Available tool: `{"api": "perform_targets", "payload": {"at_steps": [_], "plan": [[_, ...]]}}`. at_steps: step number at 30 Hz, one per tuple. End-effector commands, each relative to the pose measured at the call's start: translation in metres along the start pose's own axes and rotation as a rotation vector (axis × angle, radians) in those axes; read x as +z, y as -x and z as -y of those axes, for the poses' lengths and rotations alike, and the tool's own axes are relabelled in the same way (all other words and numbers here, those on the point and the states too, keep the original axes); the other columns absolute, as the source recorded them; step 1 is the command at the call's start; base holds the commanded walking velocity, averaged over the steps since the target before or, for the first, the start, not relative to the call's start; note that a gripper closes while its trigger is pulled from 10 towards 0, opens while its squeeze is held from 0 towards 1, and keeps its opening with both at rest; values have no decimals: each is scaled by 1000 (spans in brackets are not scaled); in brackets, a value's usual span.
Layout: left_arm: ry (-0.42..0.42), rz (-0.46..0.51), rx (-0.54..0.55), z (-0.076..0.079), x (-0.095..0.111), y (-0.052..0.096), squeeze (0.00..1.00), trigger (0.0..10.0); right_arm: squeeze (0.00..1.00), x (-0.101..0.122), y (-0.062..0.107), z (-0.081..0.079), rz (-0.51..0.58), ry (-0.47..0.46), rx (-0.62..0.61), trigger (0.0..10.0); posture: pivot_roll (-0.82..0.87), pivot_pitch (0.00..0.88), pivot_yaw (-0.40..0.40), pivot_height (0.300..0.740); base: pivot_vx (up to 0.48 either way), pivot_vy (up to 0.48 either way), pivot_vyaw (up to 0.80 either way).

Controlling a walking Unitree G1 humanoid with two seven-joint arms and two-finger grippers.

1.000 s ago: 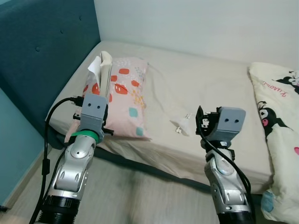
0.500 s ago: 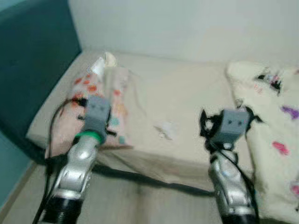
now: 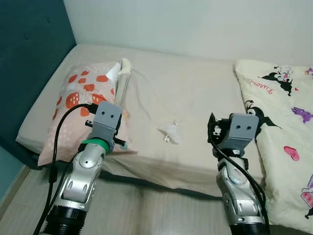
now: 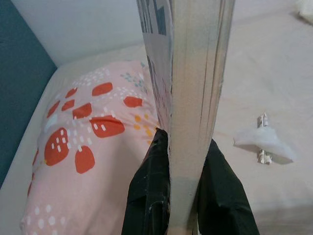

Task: Clean up the room

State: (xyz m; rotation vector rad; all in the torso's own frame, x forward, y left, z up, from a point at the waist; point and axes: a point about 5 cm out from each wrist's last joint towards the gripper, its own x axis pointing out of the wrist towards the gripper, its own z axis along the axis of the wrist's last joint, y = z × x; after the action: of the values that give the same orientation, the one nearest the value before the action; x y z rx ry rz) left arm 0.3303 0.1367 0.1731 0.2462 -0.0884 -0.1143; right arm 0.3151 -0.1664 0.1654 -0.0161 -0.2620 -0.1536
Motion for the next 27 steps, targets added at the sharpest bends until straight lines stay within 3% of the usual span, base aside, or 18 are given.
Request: {"api": "perform_targets", "payload": {"at_steps": [1,4,12,21,27], "plan": [[-2,60,-12,1,8,2,0,10000,0,-4,1,-1,-23,11,8,10000,-60,91,64,740,409,0,0],[-2,63,-14,1,8,1,0,10000,0,-5,1,-2,-35,22,11,10000,-60,91,64,740,409,0,0],[0,66,-28,2,8,2,0,10000,0,-4,1,0,-24,6,0,10000,-59,91,65,740,432,0,-705],[-4,72,-30,2,9,3,0,10000,0,-3,1,0,-19,14,-2,10000,-57,93,64,740,428,0,0],[-16,60,-27,2,7,3,0,10000,0,-4,0,-1,-20,15,0,10000,-57,93,64,740,45,0,0]]}}
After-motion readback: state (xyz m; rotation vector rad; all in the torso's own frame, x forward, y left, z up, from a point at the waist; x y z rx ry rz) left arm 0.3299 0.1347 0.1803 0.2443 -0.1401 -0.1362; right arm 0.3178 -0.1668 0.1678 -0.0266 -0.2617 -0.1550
